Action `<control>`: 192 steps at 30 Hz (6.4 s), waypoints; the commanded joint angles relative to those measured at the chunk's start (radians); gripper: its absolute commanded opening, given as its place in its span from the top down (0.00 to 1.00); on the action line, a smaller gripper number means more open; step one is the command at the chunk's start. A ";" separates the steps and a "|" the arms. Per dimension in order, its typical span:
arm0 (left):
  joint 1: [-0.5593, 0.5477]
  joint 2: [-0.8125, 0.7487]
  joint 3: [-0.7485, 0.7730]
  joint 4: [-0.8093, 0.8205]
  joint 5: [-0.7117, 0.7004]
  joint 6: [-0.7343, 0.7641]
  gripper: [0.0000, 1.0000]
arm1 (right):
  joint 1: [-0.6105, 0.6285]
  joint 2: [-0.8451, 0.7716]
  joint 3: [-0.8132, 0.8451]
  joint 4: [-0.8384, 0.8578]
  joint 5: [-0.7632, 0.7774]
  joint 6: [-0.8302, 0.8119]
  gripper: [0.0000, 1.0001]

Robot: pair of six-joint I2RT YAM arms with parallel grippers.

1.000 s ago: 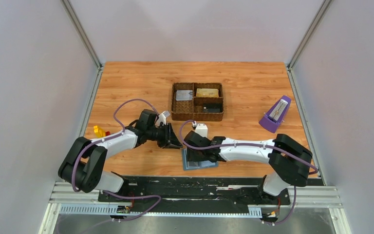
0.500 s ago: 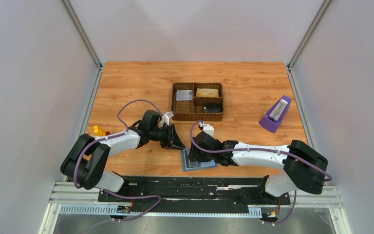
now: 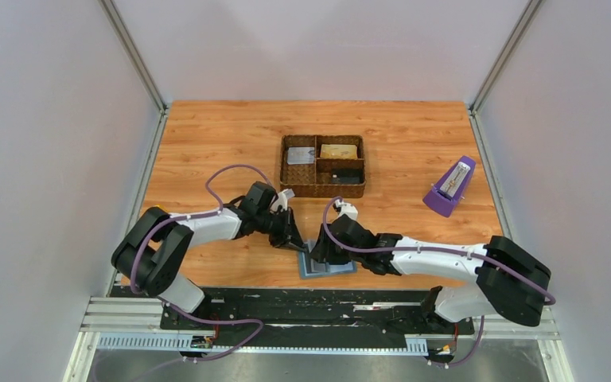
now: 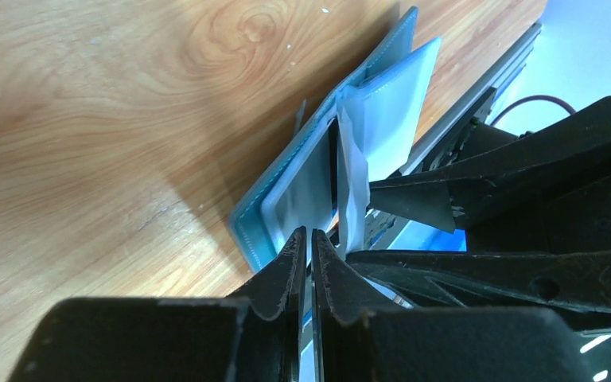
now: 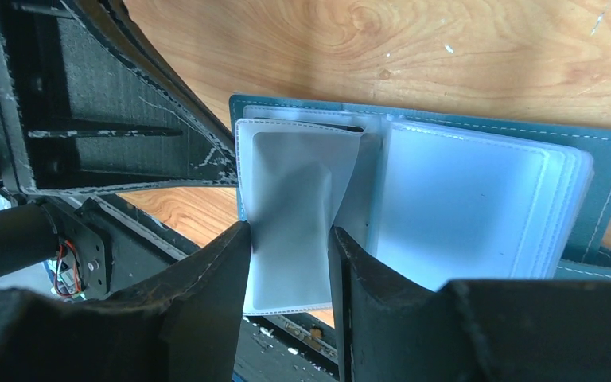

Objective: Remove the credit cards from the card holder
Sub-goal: Remove the credit card from the card holder.

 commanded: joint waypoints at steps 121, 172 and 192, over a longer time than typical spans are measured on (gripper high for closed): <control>-0.102 0.054 0.064 0.048 -0.185 -0.160 1.00 | -0.097 -0.111 -0.168 -0.037 -0.001 0.054 0.85; -0.034 -0.340 0.054 -0.097 -0.202 -0.192 1.00 | -0.082 -0.081 0.112 -0.043 -0.175 -0.097 0.29; -0.033 -0.382 0.164 -0.327 -0.202 -0.076 0.60 | -0.072 -0.253 0.021 -0.031 -0.181 -0.413 0.66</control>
